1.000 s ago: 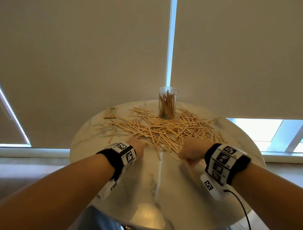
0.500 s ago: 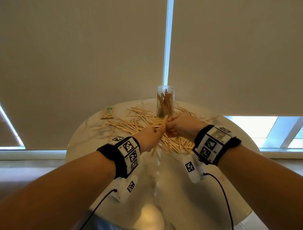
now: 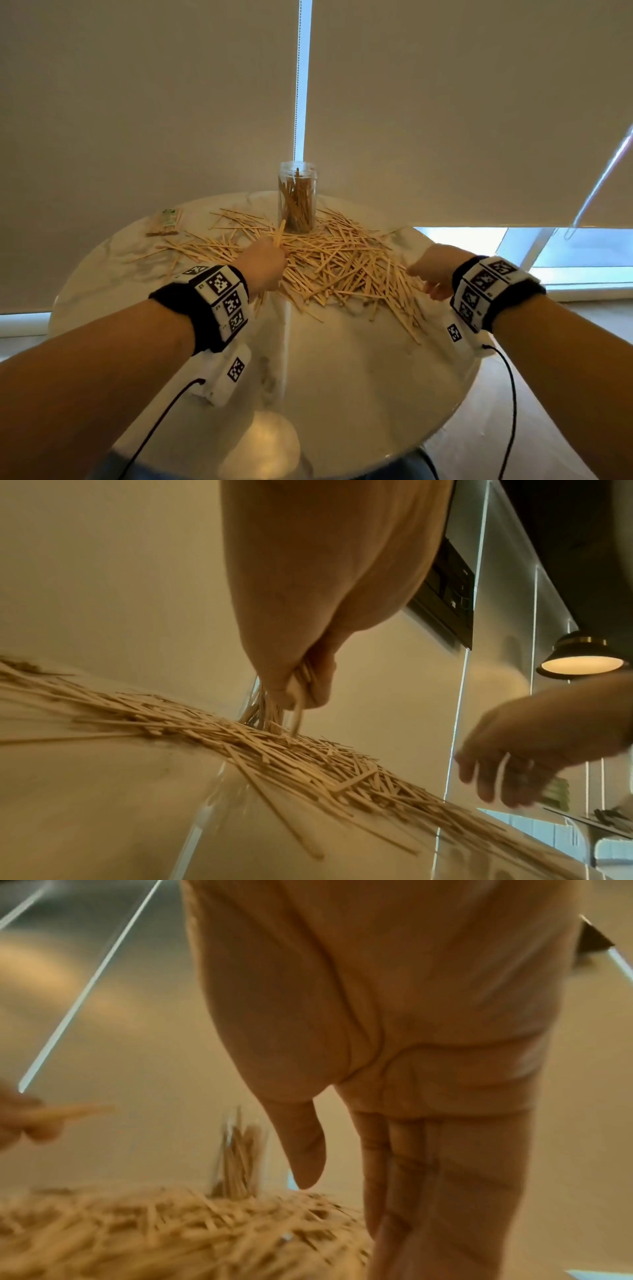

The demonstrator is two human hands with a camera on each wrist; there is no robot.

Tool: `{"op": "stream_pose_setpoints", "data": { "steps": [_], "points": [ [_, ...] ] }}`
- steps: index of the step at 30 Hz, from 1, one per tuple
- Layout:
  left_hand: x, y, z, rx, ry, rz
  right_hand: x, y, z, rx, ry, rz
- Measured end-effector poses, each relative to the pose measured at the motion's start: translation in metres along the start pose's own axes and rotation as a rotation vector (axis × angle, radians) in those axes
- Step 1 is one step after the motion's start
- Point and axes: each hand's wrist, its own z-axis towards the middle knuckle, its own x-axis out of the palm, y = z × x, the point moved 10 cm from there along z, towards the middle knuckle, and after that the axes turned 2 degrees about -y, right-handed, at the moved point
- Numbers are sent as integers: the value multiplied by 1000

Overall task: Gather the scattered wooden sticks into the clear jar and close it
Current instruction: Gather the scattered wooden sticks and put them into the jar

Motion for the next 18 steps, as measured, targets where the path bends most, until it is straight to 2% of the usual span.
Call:
{"op": "stream_pose_setpoints", "data": {
  "steps": [1,3,4,6,11,16,18],
  "points": [
    [-3,3,2,-19,-10,40,1,-3,1,-18,-33,-137],
    [2,-4,2,28,-12,60,5,-9,-2,-29,-27,-378],
    [-1,-8,-1,68,-32,100,12,-10,-1,-32,-11,-446],
    [-1,0,5,59,-43,84,27,-7,2,-56,35,-522],
    [9,9,3,-16,-21,4,53,32,8,-140,42,-358],
    [8,17,4,-33,2,-38,87,90,8,-290,91,-408],
    [6,21,6,-50,2,-38,95,104,12,-316,106,-361]
  ]
}}
